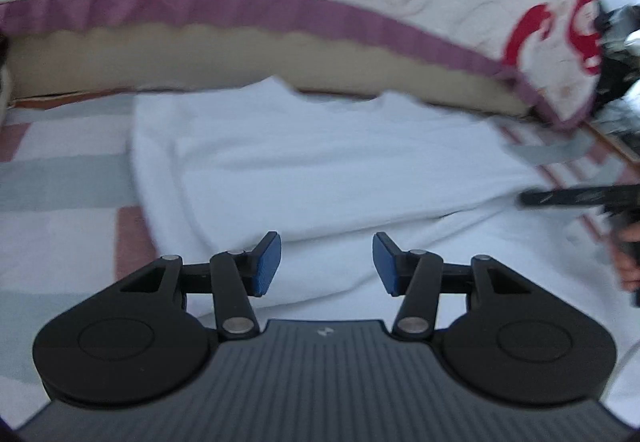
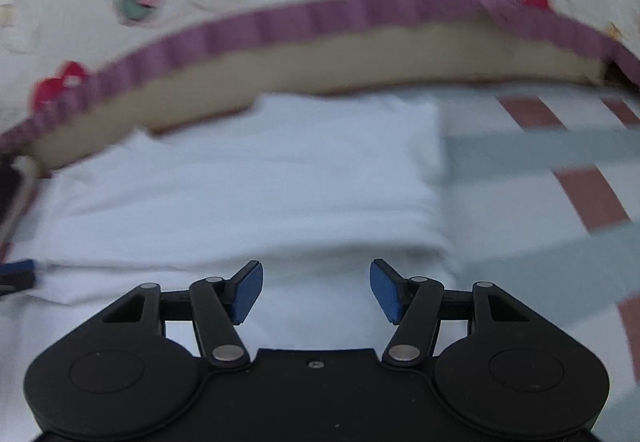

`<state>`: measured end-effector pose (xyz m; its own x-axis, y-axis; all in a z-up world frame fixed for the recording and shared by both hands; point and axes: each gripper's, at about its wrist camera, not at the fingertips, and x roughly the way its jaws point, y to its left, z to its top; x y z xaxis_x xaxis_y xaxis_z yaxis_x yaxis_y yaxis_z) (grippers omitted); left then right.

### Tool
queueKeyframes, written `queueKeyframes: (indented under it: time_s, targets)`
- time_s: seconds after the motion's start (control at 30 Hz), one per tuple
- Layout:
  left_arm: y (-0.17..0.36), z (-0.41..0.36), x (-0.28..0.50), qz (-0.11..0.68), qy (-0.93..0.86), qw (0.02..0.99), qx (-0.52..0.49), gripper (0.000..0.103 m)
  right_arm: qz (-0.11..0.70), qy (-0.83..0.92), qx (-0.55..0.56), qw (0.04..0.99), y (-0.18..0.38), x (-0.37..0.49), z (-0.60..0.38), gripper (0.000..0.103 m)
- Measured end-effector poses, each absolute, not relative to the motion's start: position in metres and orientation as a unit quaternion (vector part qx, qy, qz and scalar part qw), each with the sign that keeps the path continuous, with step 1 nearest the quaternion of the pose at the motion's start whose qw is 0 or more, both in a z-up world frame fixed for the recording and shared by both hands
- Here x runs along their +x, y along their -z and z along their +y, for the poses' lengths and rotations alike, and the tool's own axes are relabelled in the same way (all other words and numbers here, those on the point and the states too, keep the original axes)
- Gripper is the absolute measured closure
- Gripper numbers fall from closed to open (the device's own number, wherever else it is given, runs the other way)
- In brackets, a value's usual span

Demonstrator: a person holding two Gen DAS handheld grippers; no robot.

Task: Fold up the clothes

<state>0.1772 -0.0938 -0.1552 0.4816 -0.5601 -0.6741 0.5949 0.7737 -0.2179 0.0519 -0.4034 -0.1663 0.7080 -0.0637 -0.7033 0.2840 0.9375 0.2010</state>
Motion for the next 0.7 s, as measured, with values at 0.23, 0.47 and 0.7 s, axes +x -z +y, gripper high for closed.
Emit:
queueKeyframes:
  time_s: [0.23,0.47,0.7]
  targets:
    - [0.168,-0.087,0.176,0.407,0.317,0.856,0.032,0.054,0.359,-0.024,0.082,0.930,0.169,0.101,-0.317,0.038]
    - [0.165,-0.065,0.176,0.413,0.305,0.858,0.017,0.054,0.420,-0.038,0.035,0.906,0.193,0.127,-0.266,0.039]
    - [0.162,-0.064,0.170,0.417,0.292,0.860,0.041,0.054,0.433,-0.018,0.056,0.899,0.191,0.092,-0.275,0.041]
